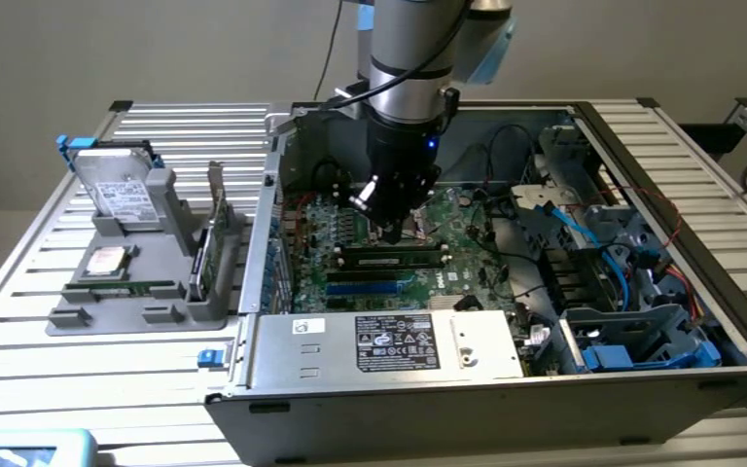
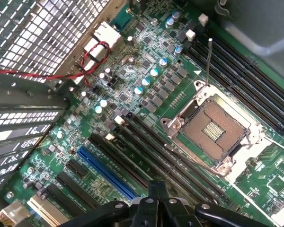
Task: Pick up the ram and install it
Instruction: 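Press down the ram until it locks into place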
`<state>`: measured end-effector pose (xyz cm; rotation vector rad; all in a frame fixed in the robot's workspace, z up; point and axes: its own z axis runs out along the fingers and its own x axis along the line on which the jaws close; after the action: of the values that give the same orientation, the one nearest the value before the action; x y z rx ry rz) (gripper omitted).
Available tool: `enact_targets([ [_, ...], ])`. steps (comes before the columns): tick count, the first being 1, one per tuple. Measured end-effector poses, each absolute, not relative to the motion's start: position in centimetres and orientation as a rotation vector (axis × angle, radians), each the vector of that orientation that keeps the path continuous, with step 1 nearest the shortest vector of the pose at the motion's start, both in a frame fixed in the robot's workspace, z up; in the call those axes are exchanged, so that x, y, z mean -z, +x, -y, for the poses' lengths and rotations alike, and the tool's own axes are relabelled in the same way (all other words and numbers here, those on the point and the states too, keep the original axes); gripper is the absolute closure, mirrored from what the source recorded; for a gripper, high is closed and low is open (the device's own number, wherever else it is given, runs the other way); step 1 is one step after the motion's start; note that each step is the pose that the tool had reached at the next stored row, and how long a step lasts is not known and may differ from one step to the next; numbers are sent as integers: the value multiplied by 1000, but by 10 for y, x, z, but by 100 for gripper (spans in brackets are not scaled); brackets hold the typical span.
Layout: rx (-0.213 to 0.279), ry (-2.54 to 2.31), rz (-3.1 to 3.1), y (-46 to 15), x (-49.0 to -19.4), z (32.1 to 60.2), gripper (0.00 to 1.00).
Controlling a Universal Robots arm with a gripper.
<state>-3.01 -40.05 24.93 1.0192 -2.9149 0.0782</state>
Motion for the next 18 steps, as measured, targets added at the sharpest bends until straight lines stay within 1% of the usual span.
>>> enact_targets([
  [12,-73,826,2973,-30,-249,400,89],
  [18,-83,751,3011,-30,-249,400,89],
])
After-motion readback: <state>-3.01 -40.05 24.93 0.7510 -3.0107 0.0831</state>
